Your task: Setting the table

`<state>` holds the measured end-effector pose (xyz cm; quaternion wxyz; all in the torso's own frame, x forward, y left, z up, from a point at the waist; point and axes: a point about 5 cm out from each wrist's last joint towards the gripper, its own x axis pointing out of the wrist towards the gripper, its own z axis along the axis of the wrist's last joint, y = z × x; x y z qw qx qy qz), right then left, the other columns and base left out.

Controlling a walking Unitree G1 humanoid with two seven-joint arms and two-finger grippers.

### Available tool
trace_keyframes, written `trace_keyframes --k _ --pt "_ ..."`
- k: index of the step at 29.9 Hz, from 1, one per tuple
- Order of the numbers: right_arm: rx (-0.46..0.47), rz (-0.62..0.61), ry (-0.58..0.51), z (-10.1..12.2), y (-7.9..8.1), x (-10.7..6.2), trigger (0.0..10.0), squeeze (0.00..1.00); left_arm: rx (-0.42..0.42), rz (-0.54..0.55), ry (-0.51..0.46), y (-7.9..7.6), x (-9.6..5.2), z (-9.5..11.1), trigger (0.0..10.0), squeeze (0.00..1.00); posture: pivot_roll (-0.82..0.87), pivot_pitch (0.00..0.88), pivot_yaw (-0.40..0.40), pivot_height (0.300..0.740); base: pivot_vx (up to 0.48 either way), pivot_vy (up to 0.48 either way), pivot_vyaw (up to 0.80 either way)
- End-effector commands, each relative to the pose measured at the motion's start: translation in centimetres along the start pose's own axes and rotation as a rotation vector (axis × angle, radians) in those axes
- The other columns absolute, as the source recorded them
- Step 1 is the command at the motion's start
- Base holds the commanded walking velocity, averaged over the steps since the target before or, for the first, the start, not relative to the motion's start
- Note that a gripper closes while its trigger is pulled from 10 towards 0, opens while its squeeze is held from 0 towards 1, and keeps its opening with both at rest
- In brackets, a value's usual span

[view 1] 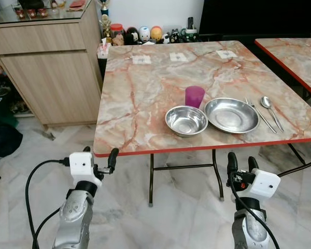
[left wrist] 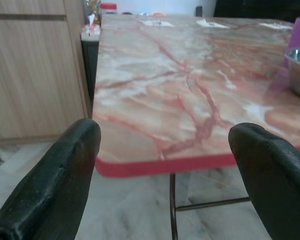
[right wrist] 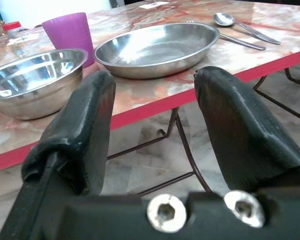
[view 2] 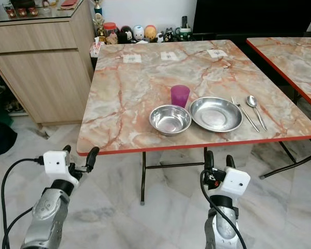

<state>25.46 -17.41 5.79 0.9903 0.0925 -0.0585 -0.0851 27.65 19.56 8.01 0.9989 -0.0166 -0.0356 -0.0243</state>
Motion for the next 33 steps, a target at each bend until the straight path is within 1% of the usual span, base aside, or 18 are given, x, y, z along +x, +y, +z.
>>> trace_keyframes --k 1,2,8,16,24,26,33 --pt "0.023 -0.011 0.019 -0.4 0.4 -0.5 10.0 0.0 0.015 -0.015 -0.008 -0.1 0.0 0.4 10.0 0.0 0.1 0.031 -0.029 0.74 0.0 -0.322 0.0" --pt "0.019 -0.01 0.029 -0.5 0.4 -0.8 10.0 0.0 0.015 -0.012 -0.002 -0.1 -0.3 0.3 10.0 0.0 0.09 0.034 -0.035 0.74 0.0 -0.322 0.0" --pt "0.0 0.009 0.045 -0.6 0.2 -1.3 10.0 0.0 0.008 -0.002 0.016 -0.2 -0.9 -0.1 10.0 0.0 0.08 0.036 -0.049 0.74 0.0 -0.322 0.0" --pt "-0.013 0.015 0.042 -0.2 -0.1 -1.1 10.0 0.0 -0.008 -0.004 0.027 -0.7 -1.4 -0.4 10.0 0.0 0.08 0.043 -0.064 0.74 0.0 -0.322 0.0" --pt "-0.021 0.017 0.048 0.0 -0.4 -1.1 10.0 0.0 -0.025 0.01 0.046 -0.8 -1.6 -0.6 10.0 0.0 0.08 0.059 -0.074 0.74 0.0 0.0 0.0" --pt "-0.024 0.016 0.05 0.0 -0.4 -1.1 10.0 0.0 -0.043 0.015 0.04 -0.8 -1.6 -0.5 10.0 0.0 0.08 0.062 -0.076 0.74 0.0 0.0 0.0" --pt "-0.035 0.023 0.05 0.2 -0.4 -1.0 10.0 0.0 -0.043 0.007 0.036 -1.0 -1.6 -0.4 10.0 0.0 0.07 0.068 -0.076 0.74 0.039 0.0 0.0"
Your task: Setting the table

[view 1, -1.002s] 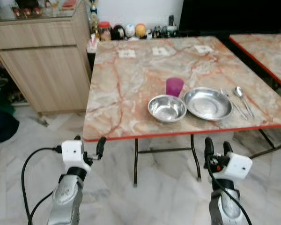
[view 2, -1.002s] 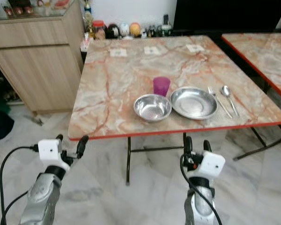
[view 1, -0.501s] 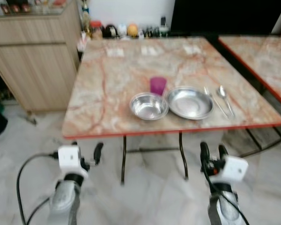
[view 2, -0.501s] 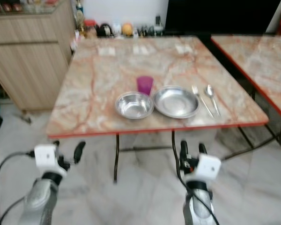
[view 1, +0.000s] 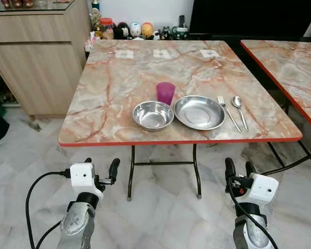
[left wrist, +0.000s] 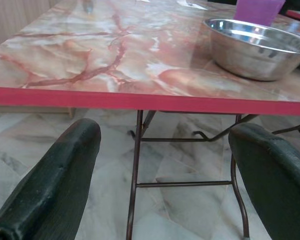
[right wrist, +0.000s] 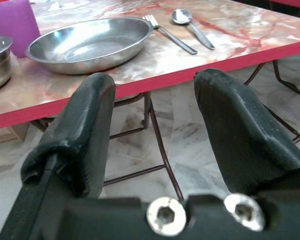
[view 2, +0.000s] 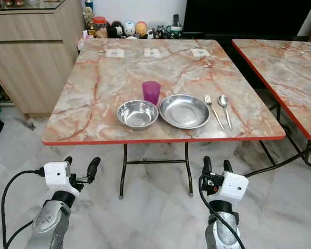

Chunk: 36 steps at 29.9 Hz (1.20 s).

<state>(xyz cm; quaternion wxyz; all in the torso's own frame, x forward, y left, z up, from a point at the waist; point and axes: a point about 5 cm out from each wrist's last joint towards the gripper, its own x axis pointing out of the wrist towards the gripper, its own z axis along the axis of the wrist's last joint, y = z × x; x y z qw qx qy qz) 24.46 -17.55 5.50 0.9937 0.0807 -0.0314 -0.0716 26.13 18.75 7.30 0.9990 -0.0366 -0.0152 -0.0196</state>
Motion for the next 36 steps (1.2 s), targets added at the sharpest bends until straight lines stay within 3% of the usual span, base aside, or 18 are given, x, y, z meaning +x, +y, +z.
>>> trace_keyframes --k 1,23,36 --pt "-0.011 0.001 -0.004 0.3 -0.1 0.0 10.0 0.0 -0.003 -0.004 -0.002 -0.1 0.0 0.3 10.0 0.0 0.07 0.068 -0.076 0.74 0.281 0.0 0.0" --pt "-0.061 0.053 -0.034 1.1 0.6 0.5 10.0 0.0 -0.014 0.011 -0.008 -0.1 0.0 0.4 10.0 0.0 0.07 0.073 -0.083 0.74 0.283 0.0 0.09" --pt "-0.079 0.099 -0.086 2.7 1.4 1.6 10.0 0.0 -0.02 0.022 -0.015 0.0 0.0 0.5 10.0 0.0 0.08 0.069 -0.088 0.74 0.0 0.0 0.16"
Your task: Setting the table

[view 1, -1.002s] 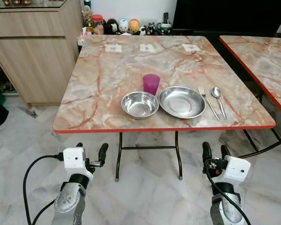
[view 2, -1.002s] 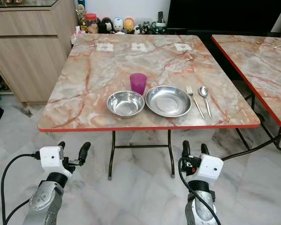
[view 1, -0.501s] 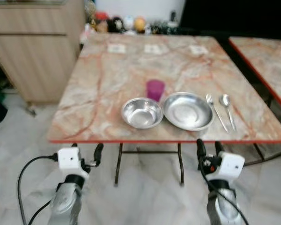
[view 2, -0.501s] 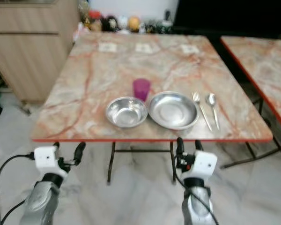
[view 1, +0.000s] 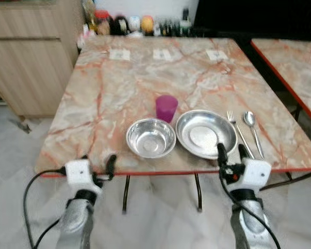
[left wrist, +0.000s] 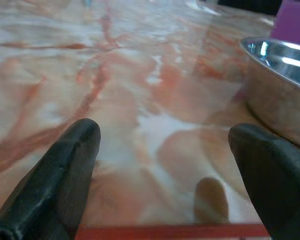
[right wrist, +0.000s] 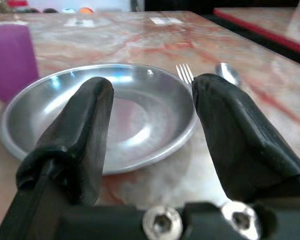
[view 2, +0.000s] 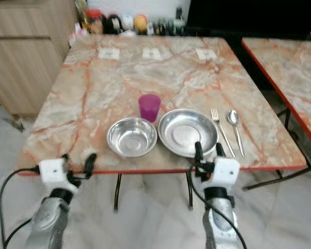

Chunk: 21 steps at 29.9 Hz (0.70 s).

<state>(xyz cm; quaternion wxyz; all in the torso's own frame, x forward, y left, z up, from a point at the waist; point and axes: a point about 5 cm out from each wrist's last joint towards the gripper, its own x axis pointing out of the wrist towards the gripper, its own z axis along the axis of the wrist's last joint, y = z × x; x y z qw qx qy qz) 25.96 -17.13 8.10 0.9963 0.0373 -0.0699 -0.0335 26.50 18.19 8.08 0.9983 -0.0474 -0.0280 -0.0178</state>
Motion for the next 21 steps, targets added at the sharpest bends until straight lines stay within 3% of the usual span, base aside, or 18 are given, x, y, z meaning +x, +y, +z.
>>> trace_keyframes --k 1,6,21 --pt "0.01 0.01 -0.003 0.19 0.33 0.08 10.0 0.0 0.002 0.019 0.011 0.63 -0.37 -0.15 10.0 0.0 0.08 0.069 -0.088 0.74 0.0 0.0 0.8" --pt "0.01 0.009 -0.001 0.11 0.27 -0.08 10.0 0.0 0.001 0.019 0.01 0.63 -0.37 -0.13 10.0 0.0 0.08 0.069 -0.087 0.74 0.0 0.0 0.8" --pt "0.074 -0.052 0.007 -0.3 0.0 -0.14 10.0 0.0 0.03 -0.026 -0.009 0.14 0.07 0.46 10.0 0.0 0.09 0.075 -0.067 0.74 0.0 0.0 0.0"
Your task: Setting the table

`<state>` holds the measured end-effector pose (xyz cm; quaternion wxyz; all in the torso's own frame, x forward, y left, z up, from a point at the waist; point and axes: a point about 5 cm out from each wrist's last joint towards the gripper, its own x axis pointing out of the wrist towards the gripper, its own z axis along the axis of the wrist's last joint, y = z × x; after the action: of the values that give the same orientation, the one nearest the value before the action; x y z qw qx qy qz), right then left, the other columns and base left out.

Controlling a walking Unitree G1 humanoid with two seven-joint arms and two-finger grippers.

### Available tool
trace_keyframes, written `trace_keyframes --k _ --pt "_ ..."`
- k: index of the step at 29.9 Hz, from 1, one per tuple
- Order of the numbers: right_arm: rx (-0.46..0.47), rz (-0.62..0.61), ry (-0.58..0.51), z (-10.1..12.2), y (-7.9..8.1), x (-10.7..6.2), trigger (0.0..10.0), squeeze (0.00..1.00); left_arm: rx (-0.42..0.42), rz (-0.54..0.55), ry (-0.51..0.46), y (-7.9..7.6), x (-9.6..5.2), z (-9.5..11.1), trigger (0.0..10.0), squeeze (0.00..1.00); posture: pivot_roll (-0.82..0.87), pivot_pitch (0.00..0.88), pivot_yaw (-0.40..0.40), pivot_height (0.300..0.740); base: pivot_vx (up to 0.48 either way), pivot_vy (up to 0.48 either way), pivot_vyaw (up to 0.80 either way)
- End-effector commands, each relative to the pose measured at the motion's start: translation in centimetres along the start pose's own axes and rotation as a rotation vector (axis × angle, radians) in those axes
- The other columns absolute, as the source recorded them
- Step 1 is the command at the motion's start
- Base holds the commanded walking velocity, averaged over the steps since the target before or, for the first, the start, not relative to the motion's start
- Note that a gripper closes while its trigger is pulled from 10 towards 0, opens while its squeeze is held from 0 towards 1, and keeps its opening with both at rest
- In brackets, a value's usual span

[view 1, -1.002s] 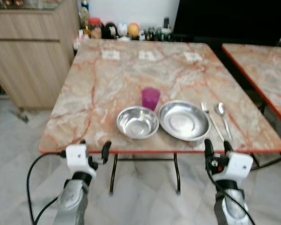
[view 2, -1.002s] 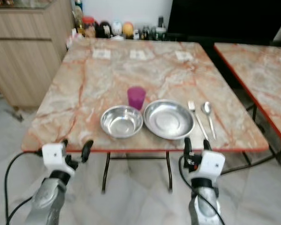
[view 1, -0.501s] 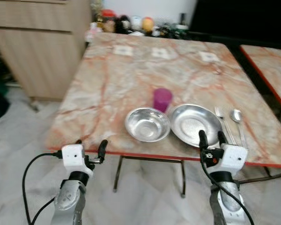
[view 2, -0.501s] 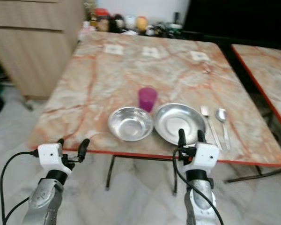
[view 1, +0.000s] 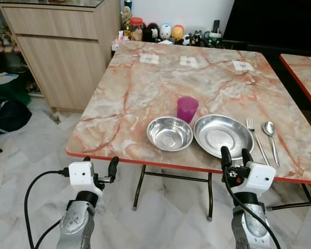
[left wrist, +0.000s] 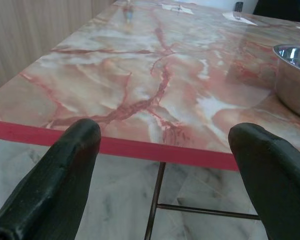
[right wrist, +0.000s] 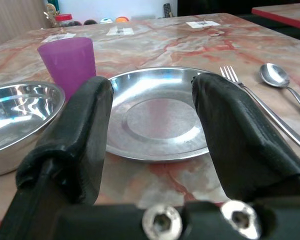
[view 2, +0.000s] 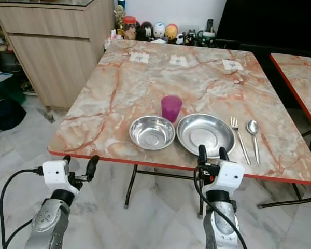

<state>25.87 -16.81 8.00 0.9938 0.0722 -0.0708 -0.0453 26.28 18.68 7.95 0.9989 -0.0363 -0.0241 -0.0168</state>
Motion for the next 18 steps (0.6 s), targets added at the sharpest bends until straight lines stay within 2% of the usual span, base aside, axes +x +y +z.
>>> trace_keyframes --k 1,13,15,18 --pt "0.008 -0.027 0.006 -0.2 -0.3 0.0 10.0 0.0 0.01 -0.03 -0.018 -0.3 0.4 0.6 10.0 0.0 0.1 0.075 -0.063 0.74 0.0 0.0 0.0" --pt "0.029 -0.071 -0.005 -0.3 -0.4 -0.5 10.0 0.0 0.044 -0.054 -0.052 -0.3 1.3 1.8 10.0 0.0 0.09 0.066 -0.034 0.74 0.0 0.0 0.0" --pt "0.027 -0.073 -0.004 -0.4 -0.5 -0.6 10.0 0.0 0.058 -0.054 -0.055 -0.1 1.0 1.9 10.0 0.0 0.09 0.067 -0.035 0.74 0.0 0.0 0.0" --pt "0.02 -0.076 -0.002 -0.3 -0.8 -0.8 10.0 0.0 0.084 -0.031 -0.042 1.3 0.5 1.9 10.0 0.0 0.1 0.068 -0.038 0.74 0.0 0.0 0.0"
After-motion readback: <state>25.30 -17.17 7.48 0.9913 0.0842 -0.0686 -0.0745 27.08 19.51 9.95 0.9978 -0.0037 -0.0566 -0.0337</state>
